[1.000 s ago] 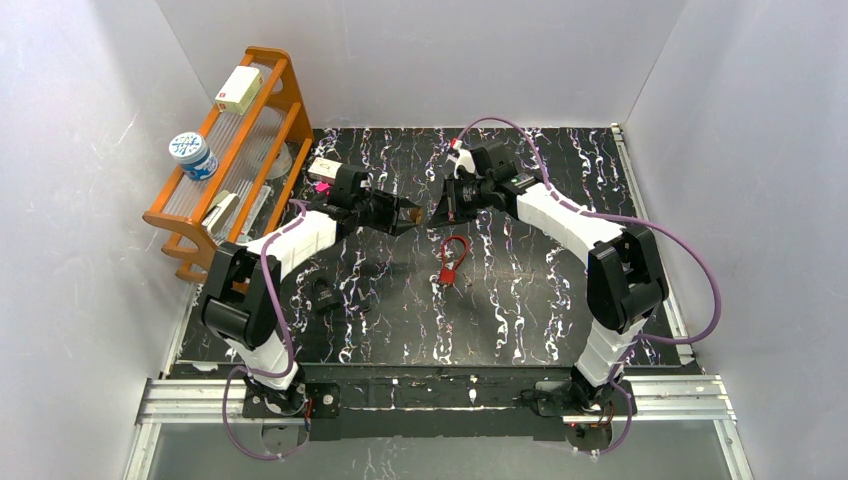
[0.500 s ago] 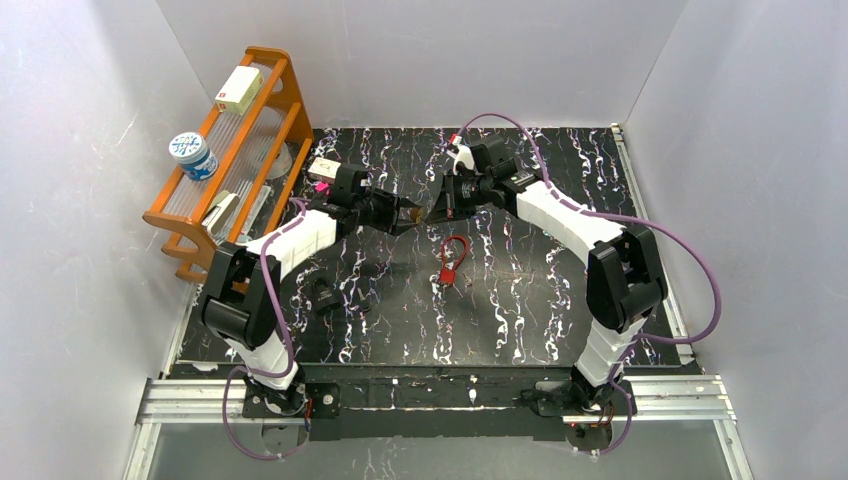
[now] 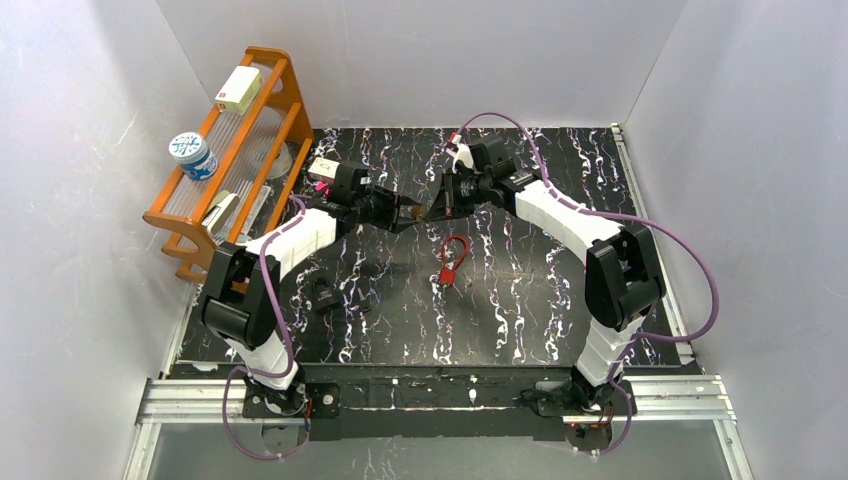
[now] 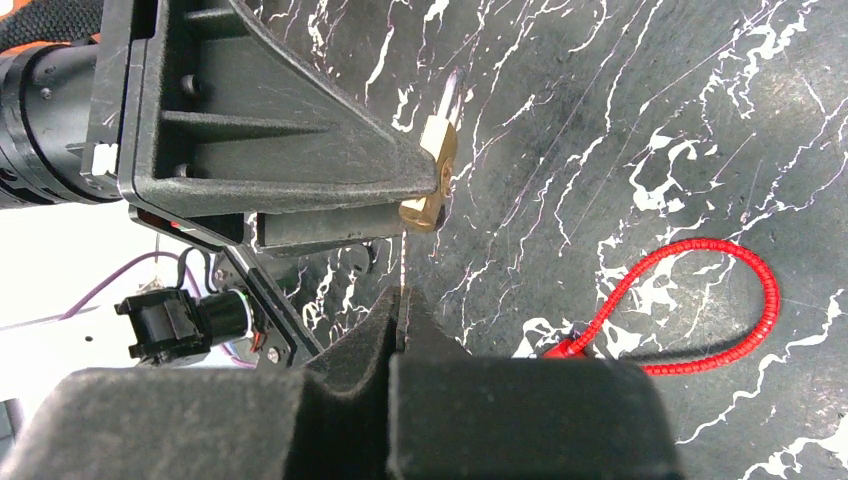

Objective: Unlock with the key

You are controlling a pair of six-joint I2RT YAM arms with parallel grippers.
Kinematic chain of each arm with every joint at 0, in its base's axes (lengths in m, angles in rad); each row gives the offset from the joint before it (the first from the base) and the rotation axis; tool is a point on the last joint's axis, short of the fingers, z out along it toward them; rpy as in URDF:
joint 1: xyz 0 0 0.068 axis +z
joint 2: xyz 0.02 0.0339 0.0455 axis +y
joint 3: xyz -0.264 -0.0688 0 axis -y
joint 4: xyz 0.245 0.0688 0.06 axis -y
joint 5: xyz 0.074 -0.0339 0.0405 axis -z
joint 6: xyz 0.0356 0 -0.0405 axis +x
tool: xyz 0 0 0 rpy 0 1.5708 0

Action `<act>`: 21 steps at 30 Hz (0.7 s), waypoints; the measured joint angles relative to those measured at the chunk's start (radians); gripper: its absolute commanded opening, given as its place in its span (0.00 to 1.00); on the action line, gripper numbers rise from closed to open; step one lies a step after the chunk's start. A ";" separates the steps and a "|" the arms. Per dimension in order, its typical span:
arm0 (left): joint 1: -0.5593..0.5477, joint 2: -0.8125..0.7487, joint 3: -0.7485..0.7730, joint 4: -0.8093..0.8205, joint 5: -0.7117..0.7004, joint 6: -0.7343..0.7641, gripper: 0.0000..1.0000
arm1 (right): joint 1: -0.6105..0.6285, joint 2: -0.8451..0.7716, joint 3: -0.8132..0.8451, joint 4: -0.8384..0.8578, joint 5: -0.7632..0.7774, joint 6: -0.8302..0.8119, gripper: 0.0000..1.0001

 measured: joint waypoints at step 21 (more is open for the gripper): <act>0.000 0.000 0.000 -0.002 0.001 0.007 0.07 | 0.000 0.000 0.000 0.016 0.025 0.014 0.01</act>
